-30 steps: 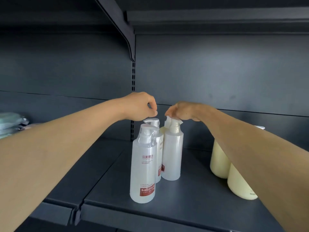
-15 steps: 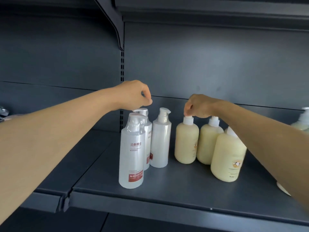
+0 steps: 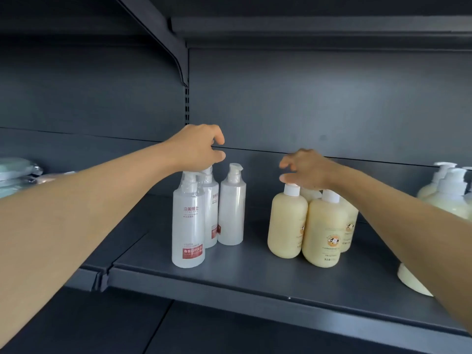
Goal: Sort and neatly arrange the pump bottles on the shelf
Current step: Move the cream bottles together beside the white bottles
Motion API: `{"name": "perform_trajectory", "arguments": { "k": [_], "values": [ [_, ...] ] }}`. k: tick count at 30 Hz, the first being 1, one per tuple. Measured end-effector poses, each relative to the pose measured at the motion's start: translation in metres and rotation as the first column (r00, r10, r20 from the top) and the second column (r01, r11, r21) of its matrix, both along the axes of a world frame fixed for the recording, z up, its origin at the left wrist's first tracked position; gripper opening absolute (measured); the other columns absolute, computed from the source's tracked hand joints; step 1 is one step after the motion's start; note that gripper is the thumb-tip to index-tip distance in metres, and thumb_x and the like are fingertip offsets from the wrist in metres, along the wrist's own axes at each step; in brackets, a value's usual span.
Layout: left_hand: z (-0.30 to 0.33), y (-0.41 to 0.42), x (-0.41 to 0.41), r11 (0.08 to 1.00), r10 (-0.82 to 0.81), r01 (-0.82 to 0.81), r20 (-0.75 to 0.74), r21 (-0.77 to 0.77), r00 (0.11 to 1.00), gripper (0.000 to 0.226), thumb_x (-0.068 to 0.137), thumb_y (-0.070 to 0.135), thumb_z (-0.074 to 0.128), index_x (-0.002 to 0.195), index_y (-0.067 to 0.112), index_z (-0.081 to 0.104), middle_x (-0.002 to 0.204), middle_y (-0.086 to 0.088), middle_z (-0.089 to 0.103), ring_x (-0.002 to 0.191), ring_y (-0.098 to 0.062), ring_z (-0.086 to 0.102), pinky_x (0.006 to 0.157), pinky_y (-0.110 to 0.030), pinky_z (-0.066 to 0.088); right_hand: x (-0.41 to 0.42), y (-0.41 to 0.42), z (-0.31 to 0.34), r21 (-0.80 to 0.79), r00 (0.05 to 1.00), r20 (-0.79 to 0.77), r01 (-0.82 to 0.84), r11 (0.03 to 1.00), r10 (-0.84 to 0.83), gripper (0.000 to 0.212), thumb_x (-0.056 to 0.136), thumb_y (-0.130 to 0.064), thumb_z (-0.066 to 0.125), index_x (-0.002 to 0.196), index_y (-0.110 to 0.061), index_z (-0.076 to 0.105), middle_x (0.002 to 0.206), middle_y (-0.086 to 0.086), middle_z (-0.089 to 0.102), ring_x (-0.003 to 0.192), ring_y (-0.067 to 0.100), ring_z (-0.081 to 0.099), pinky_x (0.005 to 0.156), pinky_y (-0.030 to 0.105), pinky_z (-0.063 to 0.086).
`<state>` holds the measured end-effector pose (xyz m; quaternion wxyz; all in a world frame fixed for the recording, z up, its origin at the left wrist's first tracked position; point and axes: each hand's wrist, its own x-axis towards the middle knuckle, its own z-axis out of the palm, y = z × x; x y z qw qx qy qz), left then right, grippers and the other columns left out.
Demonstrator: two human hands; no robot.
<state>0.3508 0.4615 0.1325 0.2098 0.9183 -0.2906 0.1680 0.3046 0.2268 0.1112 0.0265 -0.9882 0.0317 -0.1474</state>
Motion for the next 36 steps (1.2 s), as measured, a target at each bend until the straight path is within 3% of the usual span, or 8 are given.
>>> {"name": "perform_trajectory", "arguments": {
  "k": [2, 4, 7, 10, 14, 19, 27, 36],
  "values": [
    [-0.003, 0.007, -0.004, 0.999, 0.039, -0.038, 0.003, -0.034, 0.999, 0.048, 0.091, 0.033, 0.056, 0.135, 0.022, 0.041, 0.138, -0.002, 0.047, 0.126, -0.02, 0.042, 0.093, -0.029, 0.036, 0.0, 0.013, -0.002, 0.156, 0.989, 0.133, -0.081, 0.984, 0.06, 0.053, 0.089, -0.033, 0.058, 0.136, -0.015, 0.042, 0.128, 0.01, 0.051, 0.126, 0.024, 0.041, 0.099, 0.031, 0.037],
    [-0.009, 0.014, -0.009, 0.992, 0.072, -0.072, -0.008, -0.103, 0.997, 0.063, 0.089, 0.034, 0.06, 0.142, 0.019, 0.029, 0.139, -0.005, 0.044, 0.122, -0.021, 0.043, 0.087, -0.026, 0.033, 0.002, 0.03, -0.007, 0.384, 0.978, 0.179, -0.167, 0.908, 0.104, 0.064, 0.086, -0.034, 0.064, 0.14, -0.017, 0.034, 0.13, 0.008, 0.049, 0.123, 0.021, 0.045, 0.095, 0.027, 0.038],
    [-0.028, 0.025, -0.012, 0.963, 0.112, -0.137, -0.116, -0.233, 0.987, 0.085, 0.084, 0.036, 0.067, 0.147, 0.019, 0.012, 0.145, -0.006, 0.035, 0.115, -0.02, 0.043, 0.085, -0.026, 0.032, 0.013, 0.053, -0.027, 0.599, 0.99, 0.039, -0.129, 0.79, 0.132, 0.082, 0.083, -0.033, 0.067, 0.146, -0.015, 0.018, 0.142, 0.007, 0.042, 0.127, 0.022, 0.043, 0.093, 0.027, 0.037],
    [-0.061, 0.032, -0.013, 0.909, 0.105, -0.216, -0.306, -0.357, 0.946, 0.102, 0.078, 0.035, 0.074, 0.147, 0.025, 0.0, 0.149, -0.007, 0.031, 0.119, -0.02, 0.043, 0.091, -0.029, 0.036, 0.027, 0.066, -0.054, 0.677, 0.993, -0.056, -0.039, 0.735, 0.104, 0.091, 0.084, -0.026, 0.067, 0.148, -0.009, 0.004, 0.146, 0.008, 0.036, 0.13, 0.024, 0.04, 0.089, 0.025, 0.034],
    [-0.11, 0.032, -0.016, 0.853, 0.063, -0.302, -0.491, -0.426, 0.869, 0.103, 0.075, 0.025, 0.077, 0.146, 0.017, 0.003, 0.123, 0.001, 0.052, 0.108, -0.014, 0.048, 0.086, -0.029, 0.038, 0.043, 0.072, -0.085, 0.797, 0.995, -0.017, -0.045, 0.602, 0.096, 0.076, 0.08, -0.02, 0.072, 0.137, -0.009, 0.022, 0.13, 0.006, 0.049, 0.11, 0.022, 0.051, 0.084, 0.031, 0.043],
    [-0.144, 0.022, -0.015, 0.821, 0.065, -0.348, -0.532, -0.452, 0.844, 0.064, 0.075, 0.018, 0.076, 0.118, 0.017, 0.028, 0.12, -0.001, 0.054, 0.107, -0.019, 0.055, 0.085, -0.034, 0.047, 0.057, 0.076, -0.104, 0.846, 0.996, 0.019, -0.06, 0.529, 0.082, 0.062, 0.081, -0.016, 0.071, 0.127, -0.009, 0.031, 0.122, 0.007, 0.052, 0.107, 0.024, 0.053, 0.086, 0.037, 0.047],
    [-0.151, 0.021, -0.02, 0.813, 0.112, -0.359, -0.482, -0.459, 0.869, 0.062, 0.071, 0.019, 0.078, 0.119, 0.016, 0.039, 0.118, -0.003, 0.056, 0.107, -0.021, 0.057, 0.091, -0.041, 0.05, 0.043, 0.078, -0.109, 0.786, 0.999, 0.051, -0.04, 0.617, -0.001, 0.062, 0.081, -0.024, 0.071, 0.125, -0.007, 0.031, 0.122, 0.009, 0.053, 0.108, 0.027, 0.055, 0.082, 0.037, 0.049],
    [-0.149, 0.02, -0.057, 0.836, -0.028, -0.233, -0.463, -0.496, 0.886, 0.06, 0.071, 0.016, 0.077, 0.12, 0.017, 0.042, 0.116, -0.002, 0.058, 0.103, -0.022, 0.057, 0.084, -0.039, 0.05, -0.047, 0.074, -0.107, 0.745, 0.979, 0.163, -0.041, 0.666, -0.122, 0.058, 0.078, -0.033, 0.073, 0.116, -0.008, 0.036, 0.104, 0.004, 0.053, 0.095, 0.023, 0.055, 0.07, 0.032, 0.047]
  ]
}}
